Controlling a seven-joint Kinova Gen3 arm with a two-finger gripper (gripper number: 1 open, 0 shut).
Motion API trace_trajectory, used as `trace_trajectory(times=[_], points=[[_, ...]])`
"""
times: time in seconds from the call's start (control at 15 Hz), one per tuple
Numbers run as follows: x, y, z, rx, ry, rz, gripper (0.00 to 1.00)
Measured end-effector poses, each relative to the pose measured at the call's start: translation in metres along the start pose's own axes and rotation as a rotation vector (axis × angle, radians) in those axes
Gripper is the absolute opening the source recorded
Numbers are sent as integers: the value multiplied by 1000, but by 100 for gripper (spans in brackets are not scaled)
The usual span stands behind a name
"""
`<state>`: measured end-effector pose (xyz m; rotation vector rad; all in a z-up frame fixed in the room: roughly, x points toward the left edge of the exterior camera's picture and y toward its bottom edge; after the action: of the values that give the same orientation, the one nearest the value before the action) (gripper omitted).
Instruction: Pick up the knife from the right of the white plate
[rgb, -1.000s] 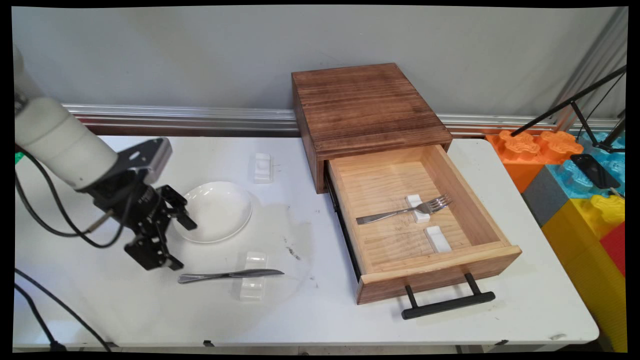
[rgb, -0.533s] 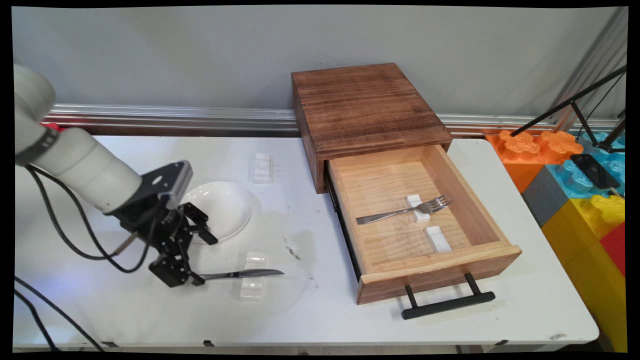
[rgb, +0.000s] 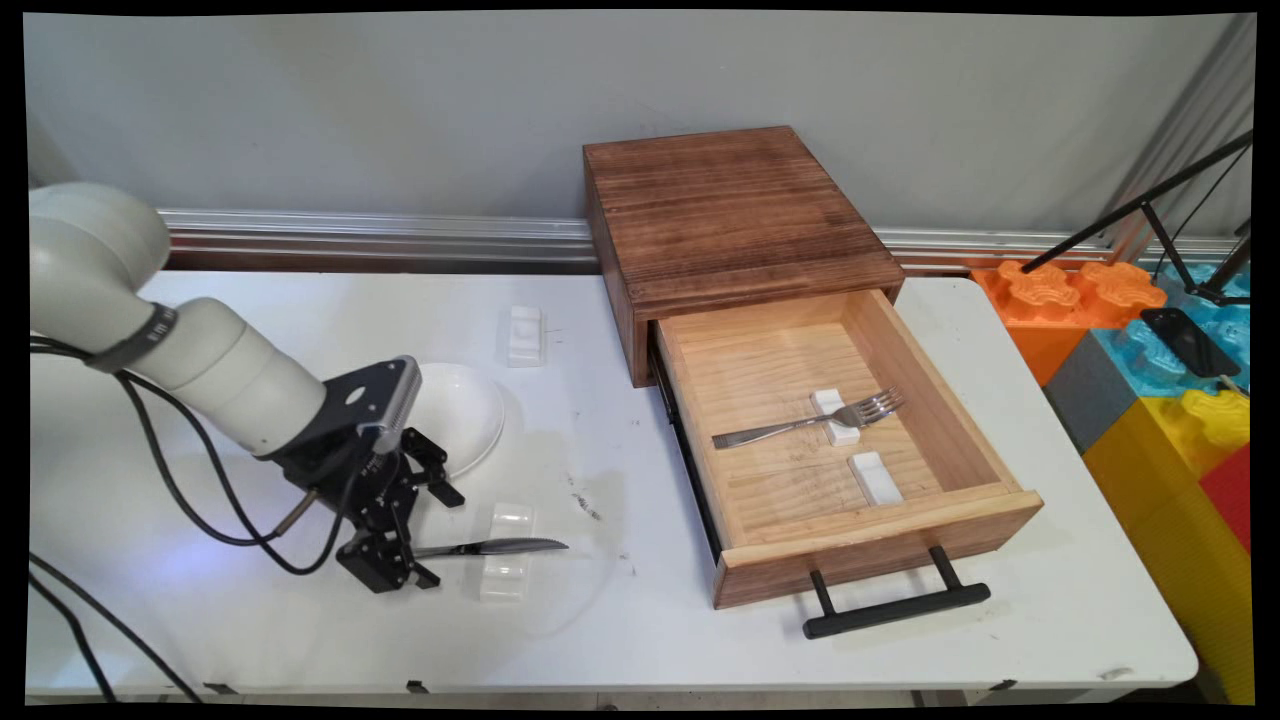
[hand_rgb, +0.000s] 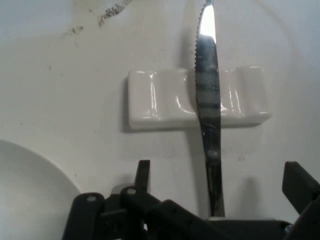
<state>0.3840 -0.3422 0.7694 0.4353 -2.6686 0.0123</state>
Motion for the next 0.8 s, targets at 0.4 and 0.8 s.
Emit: trace_trajectory(times=[0.4,0.8], points=[[1,-2,13,5,-6,6,100],[4,-2,17,4,-9,3,100]])
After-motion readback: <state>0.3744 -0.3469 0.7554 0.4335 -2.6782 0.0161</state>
